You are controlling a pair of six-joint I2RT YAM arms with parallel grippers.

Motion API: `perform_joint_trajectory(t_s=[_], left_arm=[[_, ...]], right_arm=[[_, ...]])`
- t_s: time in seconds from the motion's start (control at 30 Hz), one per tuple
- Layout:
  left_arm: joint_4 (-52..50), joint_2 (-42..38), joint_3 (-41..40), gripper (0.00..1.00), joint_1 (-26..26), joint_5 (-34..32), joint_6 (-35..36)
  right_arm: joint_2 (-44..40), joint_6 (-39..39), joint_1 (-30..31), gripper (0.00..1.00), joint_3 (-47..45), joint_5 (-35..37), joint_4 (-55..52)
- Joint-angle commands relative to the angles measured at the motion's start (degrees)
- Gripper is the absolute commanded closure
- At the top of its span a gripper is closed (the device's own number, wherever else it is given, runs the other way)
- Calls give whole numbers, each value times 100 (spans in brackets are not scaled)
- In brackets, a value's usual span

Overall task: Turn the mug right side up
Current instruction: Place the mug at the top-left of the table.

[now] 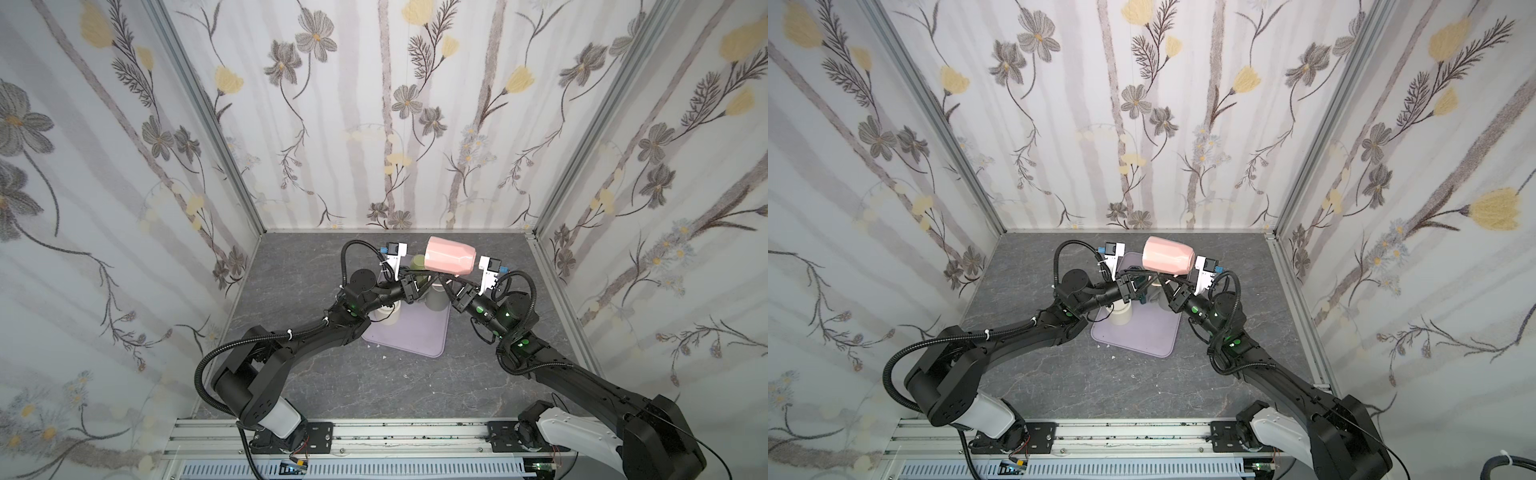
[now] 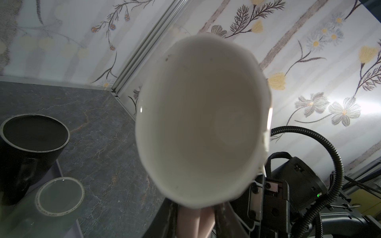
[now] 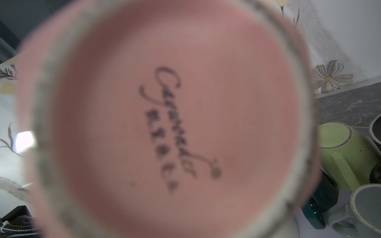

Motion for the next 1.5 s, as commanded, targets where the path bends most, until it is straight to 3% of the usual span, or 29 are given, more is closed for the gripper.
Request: perform_joint_trajectory(t_s=[0.0, 0.4, 0.73, 0.93, 1.1, 1.17, 1.47], left_arm=[[444, -54, 21, 72, -23, 259, -11], [316, -26, 102, 75, -40, 356, 103], [282, 12, 171, 67, -49, 391, 208], [246, 12, 260, 84, -49, 452, 274], [127, 11, 279, 91, -40, 420, 327], [51, -24, 280, 100, -47, 359, 365], [-261, -207, 255, 100, -49, 35, 506]], right_arm=[[87, -118, 10, 100, -5, -121, 83], [243, -131, 11, 100, 58, -282, 78], [371, -131, 10, 100, 60, -459, 143], [384, -162, 11, 100, 97, -479, 70], [428, -183, 7, 100, 117, -471, -12], [434, -197, 10, 100, 127, -451, -71], [411, -323, 7, 96, 136, -409, -181]])
